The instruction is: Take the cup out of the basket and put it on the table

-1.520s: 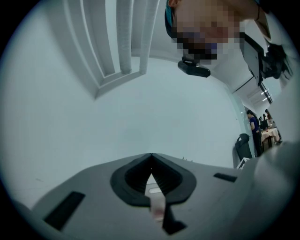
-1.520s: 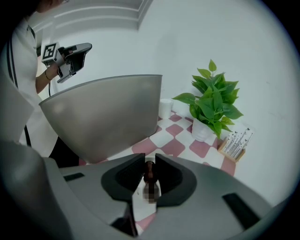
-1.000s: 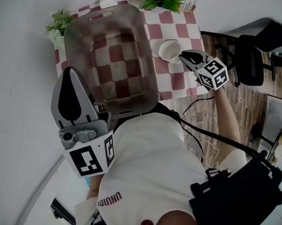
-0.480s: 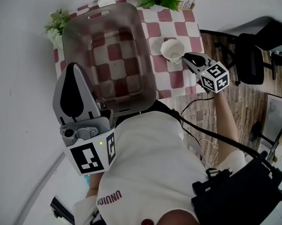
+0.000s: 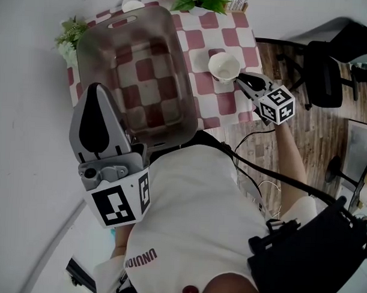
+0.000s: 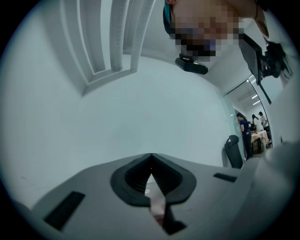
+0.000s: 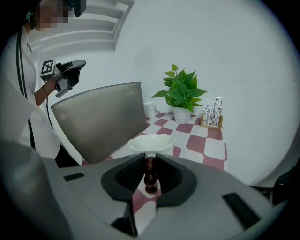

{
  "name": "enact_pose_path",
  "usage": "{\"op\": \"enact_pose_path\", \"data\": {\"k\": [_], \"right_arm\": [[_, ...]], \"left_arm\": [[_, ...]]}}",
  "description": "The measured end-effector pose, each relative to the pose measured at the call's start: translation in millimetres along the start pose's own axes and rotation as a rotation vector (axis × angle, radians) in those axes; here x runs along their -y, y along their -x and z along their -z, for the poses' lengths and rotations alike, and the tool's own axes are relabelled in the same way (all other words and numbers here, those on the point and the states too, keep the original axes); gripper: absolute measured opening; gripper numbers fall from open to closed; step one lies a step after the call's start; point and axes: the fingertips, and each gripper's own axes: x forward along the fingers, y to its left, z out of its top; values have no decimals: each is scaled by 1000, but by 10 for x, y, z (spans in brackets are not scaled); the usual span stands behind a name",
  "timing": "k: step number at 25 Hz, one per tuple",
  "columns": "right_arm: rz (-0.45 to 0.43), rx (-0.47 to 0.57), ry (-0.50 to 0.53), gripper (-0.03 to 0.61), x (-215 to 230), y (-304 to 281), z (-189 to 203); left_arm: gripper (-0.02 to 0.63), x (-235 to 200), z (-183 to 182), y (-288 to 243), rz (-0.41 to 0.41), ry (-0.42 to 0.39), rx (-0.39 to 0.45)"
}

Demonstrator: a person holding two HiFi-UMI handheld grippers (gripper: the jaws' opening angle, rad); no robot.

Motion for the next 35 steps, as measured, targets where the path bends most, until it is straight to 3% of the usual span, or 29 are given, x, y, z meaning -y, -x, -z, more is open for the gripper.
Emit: {"op": "enact_pose_path", "data": {"k": [20,35], "right_arm": [[64,-40,-57,81,-77,24,436],[85,-49,-91,83,-106,-16,558]], "left_arm": [[11,41,-24,-59,34,-15,3],[11,133,7,-100,74,1,3]]}}
